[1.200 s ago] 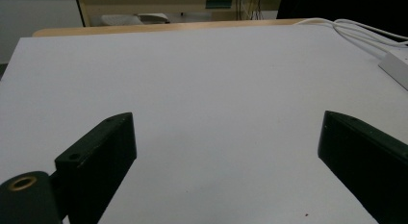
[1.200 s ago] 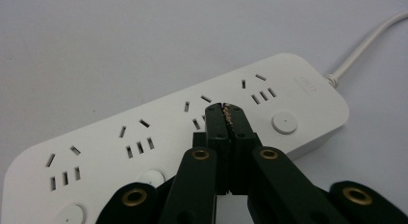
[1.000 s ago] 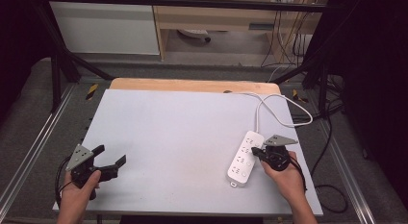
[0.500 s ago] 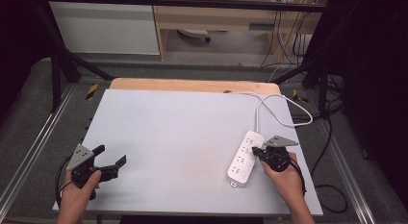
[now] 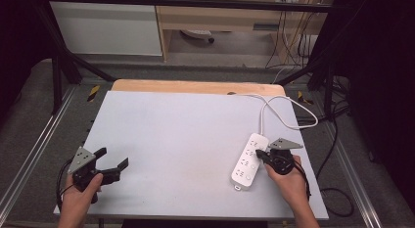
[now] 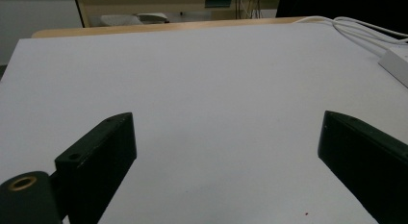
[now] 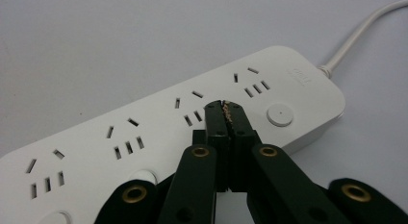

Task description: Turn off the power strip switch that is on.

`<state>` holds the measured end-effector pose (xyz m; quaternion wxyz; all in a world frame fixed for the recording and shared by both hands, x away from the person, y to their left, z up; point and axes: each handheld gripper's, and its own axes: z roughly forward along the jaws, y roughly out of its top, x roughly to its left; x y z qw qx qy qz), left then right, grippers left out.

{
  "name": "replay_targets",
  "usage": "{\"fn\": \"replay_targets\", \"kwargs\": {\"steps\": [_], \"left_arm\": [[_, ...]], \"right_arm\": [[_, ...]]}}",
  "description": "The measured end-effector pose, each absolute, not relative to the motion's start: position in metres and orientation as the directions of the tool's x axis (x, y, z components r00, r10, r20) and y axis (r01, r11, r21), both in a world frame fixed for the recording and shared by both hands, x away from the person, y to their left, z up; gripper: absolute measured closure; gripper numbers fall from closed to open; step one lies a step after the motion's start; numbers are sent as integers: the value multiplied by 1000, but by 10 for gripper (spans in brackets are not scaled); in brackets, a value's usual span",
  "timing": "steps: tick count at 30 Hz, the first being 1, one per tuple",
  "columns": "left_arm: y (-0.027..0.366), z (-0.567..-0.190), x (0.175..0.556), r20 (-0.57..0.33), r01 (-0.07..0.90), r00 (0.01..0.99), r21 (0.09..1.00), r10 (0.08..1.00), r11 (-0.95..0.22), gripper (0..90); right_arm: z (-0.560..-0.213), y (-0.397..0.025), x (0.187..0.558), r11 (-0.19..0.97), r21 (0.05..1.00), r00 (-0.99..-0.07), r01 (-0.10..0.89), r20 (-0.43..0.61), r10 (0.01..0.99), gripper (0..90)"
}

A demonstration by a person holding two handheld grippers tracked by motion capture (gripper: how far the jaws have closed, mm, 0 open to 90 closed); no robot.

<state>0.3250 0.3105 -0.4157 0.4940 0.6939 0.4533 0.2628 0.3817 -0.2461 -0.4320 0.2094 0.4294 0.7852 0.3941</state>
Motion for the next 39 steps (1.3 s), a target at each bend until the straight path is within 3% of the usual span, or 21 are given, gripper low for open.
{"fn": "replay_targets", "kwargs": {"steps": [39], "left_arm": [[311,-416,325,-78,373,447,922,891,-106,59]], "right_arm": [[-435,-244,381,330,792,-536,514,-3,844,900]]}}
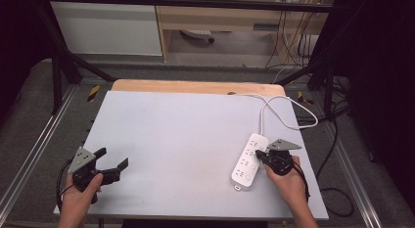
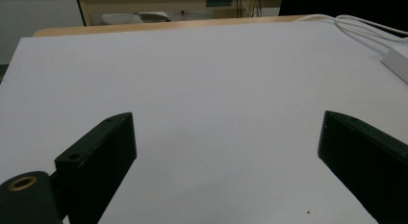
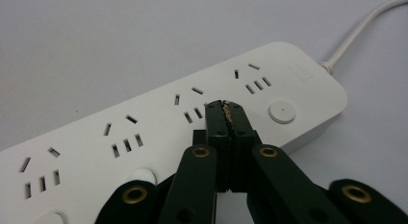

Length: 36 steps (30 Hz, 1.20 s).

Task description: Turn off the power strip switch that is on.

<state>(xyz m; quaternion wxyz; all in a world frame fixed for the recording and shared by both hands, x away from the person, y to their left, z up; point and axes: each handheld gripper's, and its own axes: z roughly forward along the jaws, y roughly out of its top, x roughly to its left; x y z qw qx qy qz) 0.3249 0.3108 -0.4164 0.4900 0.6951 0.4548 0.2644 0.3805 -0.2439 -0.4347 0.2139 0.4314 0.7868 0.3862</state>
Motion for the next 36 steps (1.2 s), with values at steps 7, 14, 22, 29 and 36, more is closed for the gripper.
{"fn": "replay_targets", "kwargs": {"steps": [7,14,22,29,36], "left_arm": [[311,-417,325,-81,374,442,922,893,-101,59],[311,-417,325,-82,374,442,922,893,-101,59],[311,-417,325,-82,376,439,921,895,-101,59],[312,-416,325,-82,374,439,922,895,-99,59],[312,-417,325,-81,375,439,921,895,-101,59]], "right_arm": [[-434,-244,381,334,790,-542,514,-2,840,900],[-434,-241,380,351,785,-539,510,-27,842,900],[-433,-241,380,350,784,-537,513,-25,844,900],[-433,-241,380,352,782,-535,514,-29,844,900],[-433,-240,380,357,780,-534,514,-34,845,900]]}}
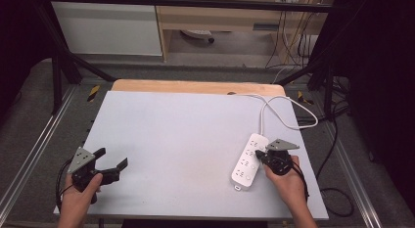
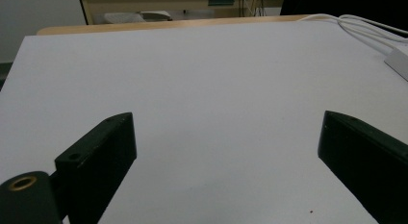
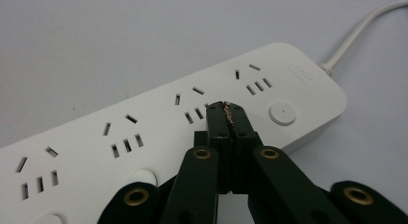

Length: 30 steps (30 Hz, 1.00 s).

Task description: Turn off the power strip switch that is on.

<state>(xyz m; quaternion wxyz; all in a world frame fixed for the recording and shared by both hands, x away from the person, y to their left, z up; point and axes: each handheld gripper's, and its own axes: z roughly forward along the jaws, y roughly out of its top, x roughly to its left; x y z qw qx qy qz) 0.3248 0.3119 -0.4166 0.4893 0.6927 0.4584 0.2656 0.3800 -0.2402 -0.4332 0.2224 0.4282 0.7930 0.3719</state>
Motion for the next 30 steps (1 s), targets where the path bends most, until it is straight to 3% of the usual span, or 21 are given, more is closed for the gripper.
{"fn": "replay_targets", "kwargs": {"steps": [30], "left_arm": [[314,-416,325,-84,374,438,922,895,-96,59]], "right_arm": [[-432,-238,378,356,796,-535,490,-49,844,900]]}}
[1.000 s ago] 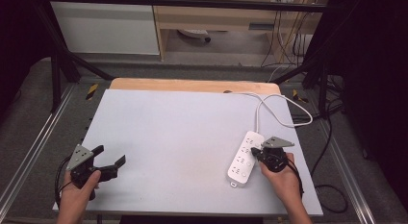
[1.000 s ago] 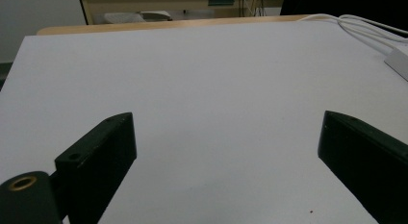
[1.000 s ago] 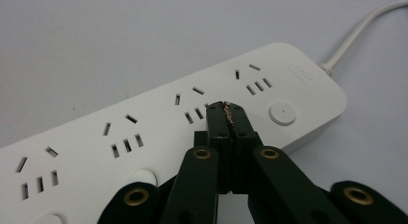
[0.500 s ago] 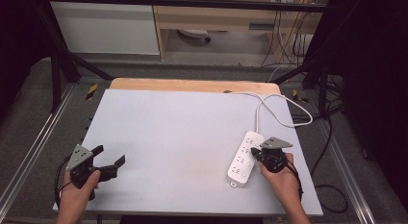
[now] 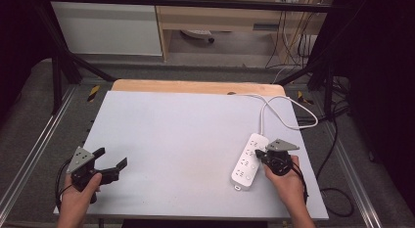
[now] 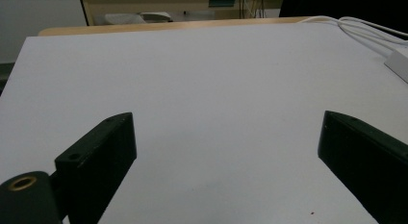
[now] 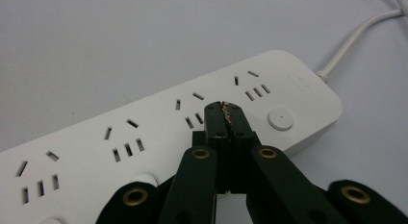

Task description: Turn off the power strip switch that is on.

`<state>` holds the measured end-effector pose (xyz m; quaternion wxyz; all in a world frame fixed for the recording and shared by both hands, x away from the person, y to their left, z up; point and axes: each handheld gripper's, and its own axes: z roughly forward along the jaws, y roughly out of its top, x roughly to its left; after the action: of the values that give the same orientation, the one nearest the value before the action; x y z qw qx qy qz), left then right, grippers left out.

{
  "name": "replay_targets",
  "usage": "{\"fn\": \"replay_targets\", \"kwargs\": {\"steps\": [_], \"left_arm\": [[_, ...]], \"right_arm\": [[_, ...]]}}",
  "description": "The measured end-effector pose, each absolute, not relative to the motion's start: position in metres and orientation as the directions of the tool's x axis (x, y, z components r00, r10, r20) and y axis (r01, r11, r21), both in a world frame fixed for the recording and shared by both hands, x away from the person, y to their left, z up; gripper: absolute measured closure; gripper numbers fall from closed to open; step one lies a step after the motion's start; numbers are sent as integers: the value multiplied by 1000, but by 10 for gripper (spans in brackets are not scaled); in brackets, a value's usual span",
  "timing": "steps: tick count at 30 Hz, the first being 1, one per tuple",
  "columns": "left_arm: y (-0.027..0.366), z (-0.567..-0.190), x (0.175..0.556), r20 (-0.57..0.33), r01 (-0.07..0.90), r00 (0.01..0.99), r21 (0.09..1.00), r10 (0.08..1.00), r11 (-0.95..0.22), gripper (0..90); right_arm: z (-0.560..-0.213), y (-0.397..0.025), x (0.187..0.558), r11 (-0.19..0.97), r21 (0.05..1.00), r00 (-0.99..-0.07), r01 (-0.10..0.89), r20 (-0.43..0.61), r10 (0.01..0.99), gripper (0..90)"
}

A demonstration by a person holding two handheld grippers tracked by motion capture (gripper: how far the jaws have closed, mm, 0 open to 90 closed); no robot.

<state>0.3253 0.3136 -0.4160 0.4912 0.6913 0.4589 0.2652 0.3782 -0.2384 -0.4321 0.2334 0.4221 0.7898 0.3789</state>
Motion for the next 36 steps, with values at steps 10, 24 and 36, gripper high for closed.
{"fn": "replay_targets", "kwargs": {"steps": [10,24,36], "left_arm": [[314,-416,325,-84,374,437,923,895,-96,59],[314,-416,325,-84,372,438,923,895,-96,59],[314,-416,325,-84,370,437,924,895,-94,59]], "right_arm": [[-430,-242,379,322,821,-529,472,-28,848,900],[-429,-242,379,303,825,-527,477,-7,850,900],[-428,-241,376,307,830,-540,466,-8,842,850]]}}
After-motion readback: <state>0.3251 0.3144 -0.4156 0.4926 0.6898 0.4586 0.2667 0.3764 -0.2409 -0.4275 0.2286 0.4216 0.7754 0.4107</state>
